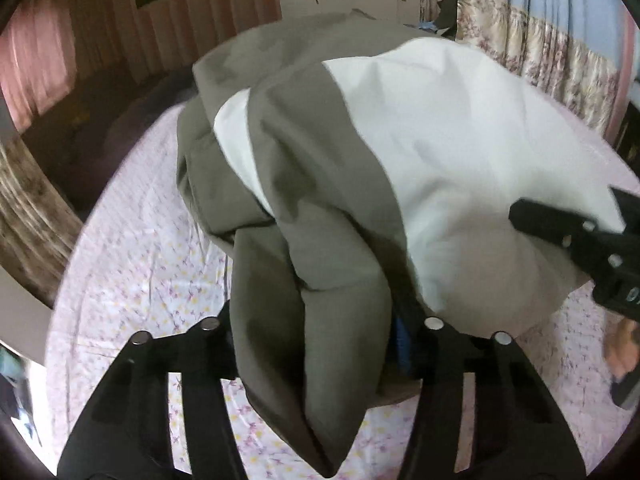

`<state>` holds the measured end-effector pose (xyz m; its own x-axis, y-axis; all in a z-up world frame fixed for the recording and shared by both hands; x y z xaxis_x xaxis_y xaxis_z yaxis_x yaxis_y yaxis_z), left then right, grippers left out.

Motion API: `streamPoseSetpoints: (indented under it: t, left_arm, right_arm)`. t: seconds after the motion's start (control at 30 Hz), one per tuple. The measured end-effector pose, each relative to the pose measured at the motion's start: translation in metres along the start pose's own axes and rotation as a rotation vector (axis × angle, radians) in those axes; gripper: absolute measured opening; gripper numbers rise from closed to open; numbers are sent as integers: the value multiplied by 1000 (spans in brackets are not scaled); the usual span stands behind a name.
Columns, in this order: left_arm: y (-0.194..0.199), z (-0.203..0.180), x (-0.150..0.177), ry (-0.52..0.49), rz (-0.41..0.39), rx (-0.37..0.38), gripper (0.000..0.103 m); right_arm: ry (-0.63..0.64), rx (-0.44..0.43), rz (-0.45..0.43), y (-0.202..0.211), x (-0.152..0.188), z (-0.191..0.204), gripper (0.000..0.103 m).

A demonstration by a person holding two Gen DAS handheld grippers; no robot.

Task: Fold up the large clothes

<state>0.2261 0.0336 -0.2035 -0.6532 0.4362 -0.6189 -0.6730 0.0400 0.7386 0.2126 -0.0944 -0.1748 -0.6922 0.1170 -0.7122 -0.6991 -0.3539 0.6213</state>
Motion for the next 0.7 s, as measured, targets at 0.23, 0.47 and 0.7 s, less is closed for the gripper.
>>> streamPoseSetpoints:
  t: [0.23, 0.47, 0.7]
  left_arm:
    - [12, -51, -37, -44, -56, -16, 46]
    - [26, -144, -95, -171, -142, 95, 48]
    - [7, -183, -102, -226, -93, 100, 80]
  right_arm:
    - [31, 69, -138, 55, -21, -40, 40]
    - [20, 200, -167, 115, -30, -128, 40]
    - [-66, 239, -6, 108, -4, -188, 49]
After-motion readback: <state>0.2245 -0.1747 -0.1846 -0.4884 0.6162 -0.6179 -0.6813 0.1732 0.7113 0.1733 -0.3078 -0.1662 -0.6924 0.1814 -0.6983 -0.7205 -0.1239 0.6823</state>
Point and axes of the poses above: each gripper's, at about its wrist camera, not at the fingertips, and y roughly against the way its jaws point, z to its left, x to its underside, the point moved 9 cm from there along -y, roughly the way its jaws point, and after that the axes turned 14 degrees about -y, right-handed, at the moved point
